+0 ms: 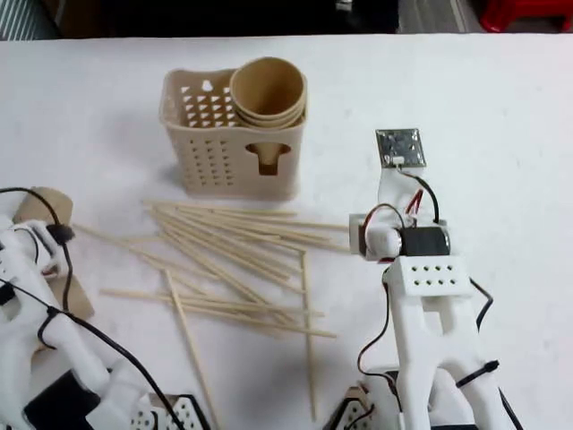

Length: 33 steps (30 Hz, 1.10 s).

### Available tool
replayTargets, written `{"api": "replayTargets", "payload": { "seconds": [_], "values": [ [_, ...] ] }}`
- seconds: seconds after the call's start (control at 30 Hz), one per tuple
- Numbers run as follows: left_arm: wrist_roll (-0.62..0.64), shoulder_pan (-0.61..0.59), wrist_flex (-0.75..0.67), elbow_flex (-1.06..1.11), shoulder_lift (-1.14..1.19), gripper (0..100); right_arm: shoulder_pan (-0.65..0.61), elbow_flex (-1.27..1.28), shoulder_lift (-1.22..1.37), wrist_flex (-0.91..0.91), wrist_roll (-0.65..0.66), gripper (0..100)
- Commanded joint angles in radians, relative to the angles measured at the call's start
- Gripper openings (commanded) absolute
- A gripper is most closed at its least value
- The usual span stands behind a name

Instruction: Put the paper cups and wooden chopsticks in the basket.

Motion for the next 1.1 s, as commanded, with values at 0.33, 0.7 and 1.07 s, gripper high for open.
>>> {"api": "replayTargets", "payload": {
  "seconds": [0.33,0.7,1.07],
  "values": [
    [0.005,0.171,-0.048,-0.089,-0.047,3,0.002,-0.005,-0.002,-0.018,-0.005,44.0],
    [-0.206,0.222,0.071,-0.341,-0.048,2,0.002,-0.005,-0.002,-0.018,-0.002,44.0],
    [-0.287,0.547,0.563,-0.881,-0.047,2,0.004,-0.005,-0.002,-0.018,-0.008,44.0]
  ]
}}
